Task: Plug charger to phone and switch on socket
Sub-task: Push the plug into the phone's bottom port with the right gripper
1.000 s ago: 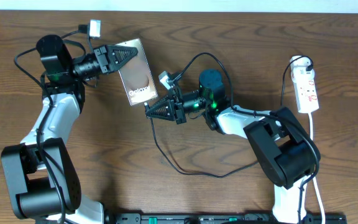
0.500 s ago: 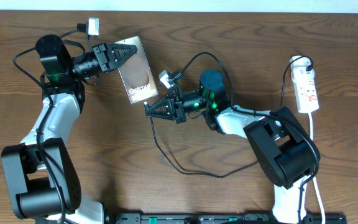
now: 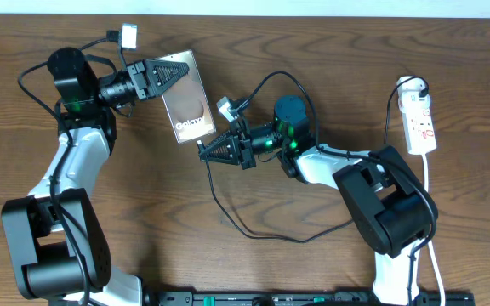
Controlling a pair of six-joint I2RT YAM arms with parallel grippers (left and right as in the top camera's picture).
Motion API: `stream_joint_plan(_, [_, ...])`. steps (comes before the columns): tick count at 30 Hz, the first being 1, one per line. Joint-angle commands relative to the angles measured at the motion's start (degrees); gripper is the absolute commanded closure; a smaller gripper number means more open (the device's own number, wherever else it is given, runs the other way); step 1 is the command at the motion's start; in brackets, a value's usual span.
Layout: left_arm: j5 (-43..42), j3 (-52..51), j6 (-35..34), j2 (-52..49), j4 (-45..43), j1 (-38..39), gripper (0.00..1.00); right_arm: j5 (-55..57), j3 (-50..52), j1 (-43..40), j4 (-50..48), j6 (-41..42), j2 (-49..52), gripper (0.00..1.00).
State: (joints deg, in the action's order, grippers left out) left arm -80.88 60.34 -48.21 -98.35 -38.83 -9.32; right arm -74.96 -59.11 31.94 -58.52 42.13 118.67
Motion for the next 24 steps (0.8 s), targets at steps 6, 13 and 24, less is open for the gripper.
stream_joint_plan(6, [-1.7, -0.1, -0.5, 0.9, -0.5, -0.2, 0.92, -1.5, 0.0, 0.0, -3.9, -0.4, 1.8, 0.99])
stream_joint_plan(13, [-2.7, -0.1, -0.5, 0.9, -0.5, -0.2, 0.93, -1.2, 0.0, -0.1, -3.9, -0.3, 1.8, 0.99])
stream_joint_plan(24, [-2.7, -0.1, -0.6, 0.9, -0.5, -0.2, 0.93, -0.4, 0.0, -0.1, -5.6, 1.6, 1.8, 0.99])
